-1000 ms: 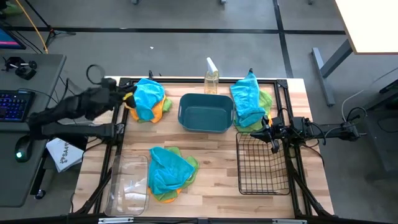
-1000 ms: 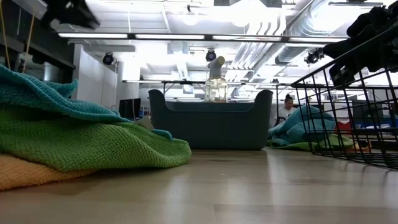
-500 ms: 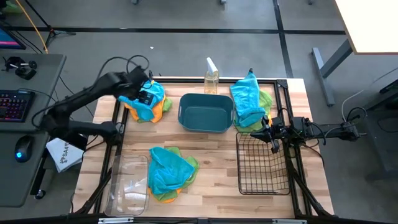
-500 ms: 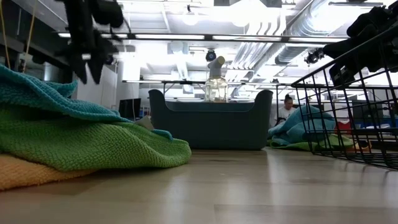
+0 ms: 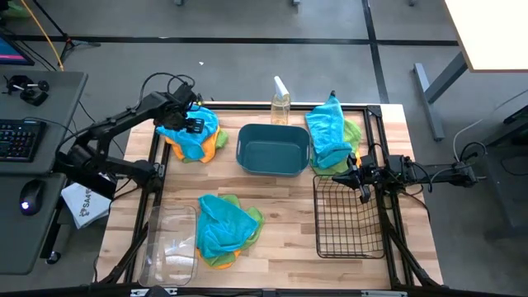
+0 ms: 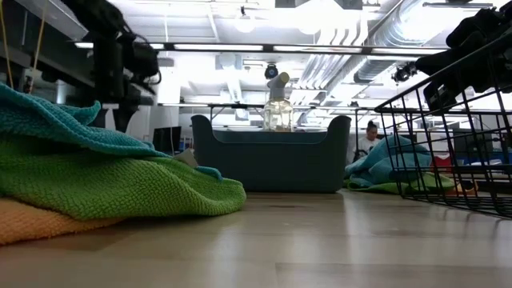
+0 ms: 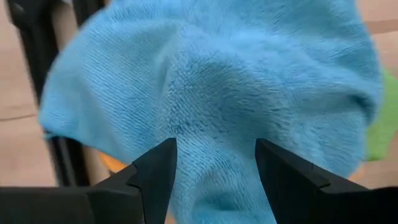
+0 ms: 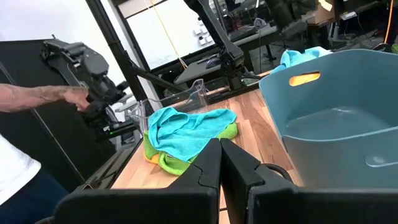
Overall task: Sort microfiber towel by color & place in baskets
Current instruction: Put the top left blue towel into the blue bin
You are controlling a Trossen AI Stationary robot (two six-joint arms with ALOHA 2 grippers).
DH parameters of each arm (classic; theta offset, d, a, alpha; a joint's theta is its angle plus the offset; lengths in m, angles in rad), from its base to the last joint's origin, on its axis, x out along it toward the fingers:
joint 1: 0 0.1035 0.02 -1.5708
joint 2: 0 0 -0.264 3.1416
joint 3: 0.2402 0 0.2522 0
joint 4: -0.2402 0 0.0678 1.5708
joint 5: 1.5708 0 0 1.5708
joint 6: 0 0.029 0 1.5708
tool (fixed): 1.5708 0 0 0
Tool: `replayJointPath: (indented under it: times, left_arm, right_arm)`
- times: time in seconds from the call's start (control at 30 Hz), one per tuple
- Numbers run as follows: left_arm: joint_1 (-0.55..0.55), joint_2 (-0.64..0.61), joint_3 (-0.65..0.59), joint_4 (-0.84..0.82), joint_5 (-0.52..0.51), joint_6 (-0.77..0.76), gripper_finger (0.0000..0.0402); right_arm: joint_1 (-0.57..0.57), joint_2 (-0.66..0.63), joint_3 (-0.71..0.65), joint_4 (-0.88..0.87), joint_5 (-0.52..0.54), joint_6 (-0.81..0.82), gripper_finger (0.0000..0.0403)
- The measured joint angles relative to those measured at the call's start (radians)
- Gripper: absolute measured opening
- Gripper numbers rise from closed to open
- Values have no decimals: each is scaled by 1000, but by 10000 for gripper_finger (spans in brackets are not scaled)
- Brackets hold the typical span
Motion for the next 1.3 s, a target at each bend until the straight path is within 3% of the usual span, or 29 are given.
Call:
replayJointPath:
  times: [0.4, 0.5, 0.6, 0.67, 1.07, 1.3]
  left_arm:
    - [-2, 0, -111, 192, -46, 35, 199]
    - [1, 0, -117, 200, -10, 43, 152]
    - [1, -1, -118, 200, 56, 61, 51]
    - [1, -5, -106, 198, 91, 69, 16]
    - [-2, -191, 192, 134, 150, 249, 0]
    - [-31, -106, 207, 30, 191, 420, 36]
  right_arm:
    - [0, 0, 0, 0, 0, 0, 0]
    - [0, 0, 0, 0, 0, 0, 0]
    - [0, 0, 0, 0, 0, 0, 0]
    - [0, 0, 0, 0, 0, 0, 0]
    - [0, 0, 0, 0, 0, 0, 0]
    - [0, 0, 0, 0, 0, 0, 0]
